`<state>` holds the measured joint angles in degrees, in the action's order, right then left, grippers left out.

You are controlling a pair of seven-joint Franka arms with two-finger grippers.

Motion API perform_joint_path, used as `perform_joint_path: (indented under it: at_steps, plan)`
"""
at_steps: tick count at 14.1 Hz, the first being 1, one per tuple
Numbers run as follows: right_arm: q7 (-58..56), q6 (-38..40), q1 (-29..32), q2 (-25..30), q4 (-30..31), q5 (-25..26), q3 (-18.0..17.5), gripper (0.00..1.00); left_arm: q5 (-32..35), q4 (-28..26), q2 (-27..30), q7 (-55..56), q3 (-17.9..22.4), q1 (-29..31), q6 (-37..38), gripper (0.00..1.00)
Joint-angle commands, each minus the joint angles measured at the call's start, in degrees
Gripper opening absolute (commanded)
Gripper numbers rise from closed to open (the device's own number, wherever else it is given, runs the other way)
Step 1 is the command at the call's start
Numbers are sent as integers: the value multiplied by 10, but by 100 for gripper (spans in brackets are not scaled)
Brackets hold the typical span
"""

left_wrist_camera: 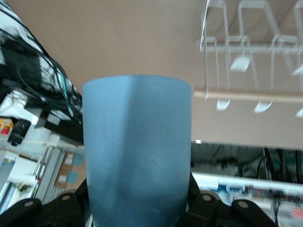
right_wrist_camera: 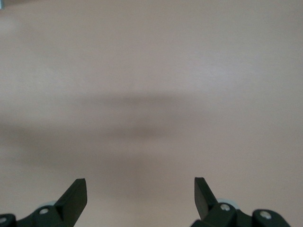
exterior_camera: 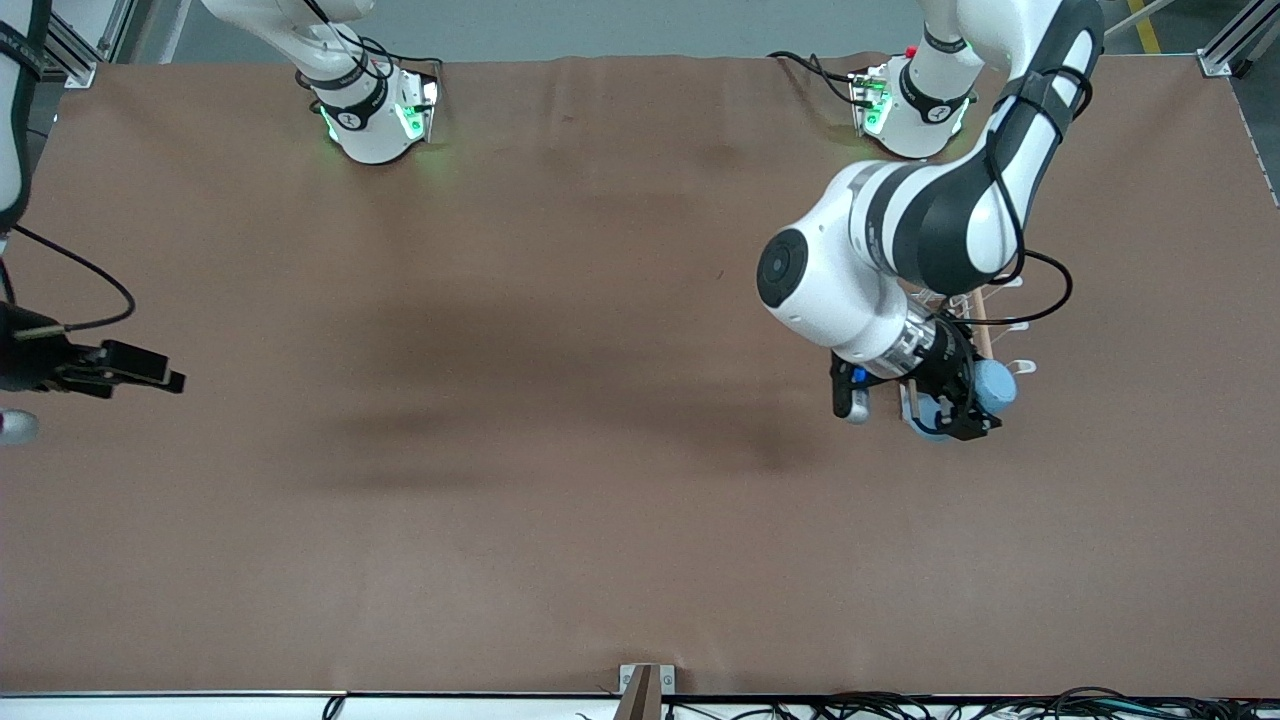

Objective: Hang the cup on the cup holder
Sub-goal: 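Lower the cup onto a rack hook with the left gripper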

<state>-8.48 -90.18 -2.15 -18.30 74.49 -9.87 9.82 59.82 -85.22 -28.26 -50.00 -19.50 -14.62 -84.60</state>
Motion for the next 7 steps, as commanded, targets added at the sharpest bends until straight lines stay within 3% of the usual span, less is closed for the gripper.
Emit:
perform_joint_path:
  at_steps: [1,7]
  plan:
    - [6,30,6,25,-20,39,-5,100,25,-35,7,-32,-2,19,4,15]
    - [22,-39,9,166,156,61,-2,99,47,-98,6,-33,-2,14,38,15]
